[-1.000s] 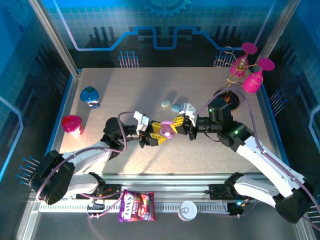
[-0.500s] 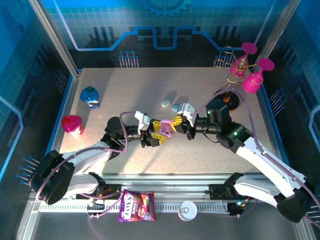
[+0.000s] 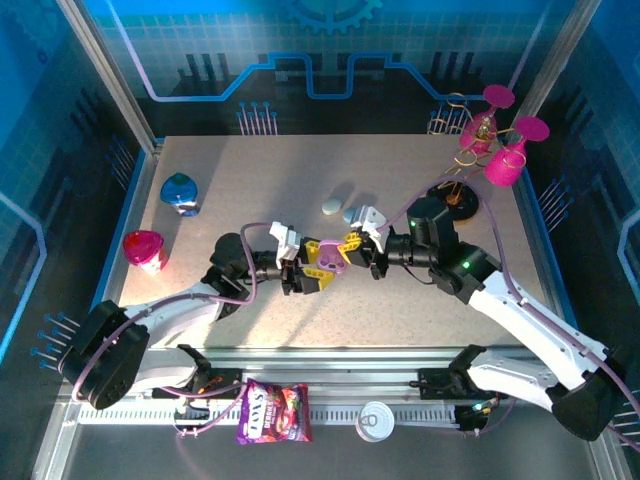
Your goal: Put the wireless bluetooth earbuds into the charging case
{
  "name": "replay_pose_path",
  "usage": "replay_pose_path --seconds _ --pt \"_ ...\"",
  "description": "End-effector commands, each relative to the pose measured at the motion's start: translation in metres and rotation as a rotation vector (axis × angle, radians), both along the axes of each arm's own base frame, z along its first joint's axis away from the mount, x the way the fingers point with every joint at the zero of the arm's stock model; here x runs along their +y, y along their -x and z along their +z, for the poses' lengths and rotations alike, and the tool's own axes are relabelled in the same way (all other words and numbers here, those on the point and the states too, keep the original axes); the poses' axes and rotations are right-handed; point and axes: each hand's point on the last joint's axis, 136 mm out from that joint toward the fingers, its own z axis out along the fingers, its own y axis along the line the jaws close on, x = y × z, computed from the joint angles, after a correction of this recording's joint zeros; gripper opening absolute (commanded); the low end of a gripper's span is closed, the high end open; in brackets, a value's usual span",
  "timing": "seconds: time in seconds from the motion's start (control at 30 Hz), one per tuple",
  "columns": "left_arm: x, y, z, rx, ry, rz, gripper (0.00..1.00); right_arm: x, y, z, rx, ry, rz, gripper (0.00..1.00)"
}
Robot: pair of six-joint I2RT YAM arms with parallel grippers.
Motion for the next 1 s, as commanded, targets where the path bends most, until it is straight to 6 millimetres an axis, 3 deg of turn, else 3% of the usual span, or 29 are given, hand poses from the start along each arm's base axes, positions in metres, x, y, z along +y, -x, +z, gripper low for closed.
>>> replay_pose_path --seconds 0.0,0.17,0.33,0.47,0.6,0.7,0.73,0.97 --pt "0.002 0.003 0.019 -0.073 0.038 0.004 0.48 0.004 0.001 0.013 -0.041 -0.014 0.017 0.01" --pt "0.001 0.003 0.019 -0.069 0.038 -0.003 0.38 0.003 0.002 0.014 -0.043 -0.017 0.012 0.02" --pt "0.001 0.004 0.018 -0.069 0.038 -0.004 0.41 0.003 0.005 0.021 -0.023 -0.042 0.015 0.02" --pt "0.002 0.004 0.018 -0.067 0.038 -0.006 0.3 0.003 0.006 0.021 -0.005 -0.04 0.014 0.05" --pt "0.002 0.003 0.016 -0.065 0.037 -0.003 0.25 0.001 0.004 0.024 0.002 -0.054 -0.005 0.23" --pt "0.002 0.001 0.013 -0.06 0.036 0.016 0.25 0.0 0.003 0.032 -0.001 -0.088 -0.021 0.5" --pt "0.002 -0.001 0.013 -0.059 0.036 0.025 0.25 0.0 0.003 0.034 -0.004 -0.1 -0.023 0.55" --pt "0.005 -0.01 0.009 -0.047 0.045 0.063 0.25 -0.011 0.003 0.048 -0.034 -0.149 -0.061 0.81"
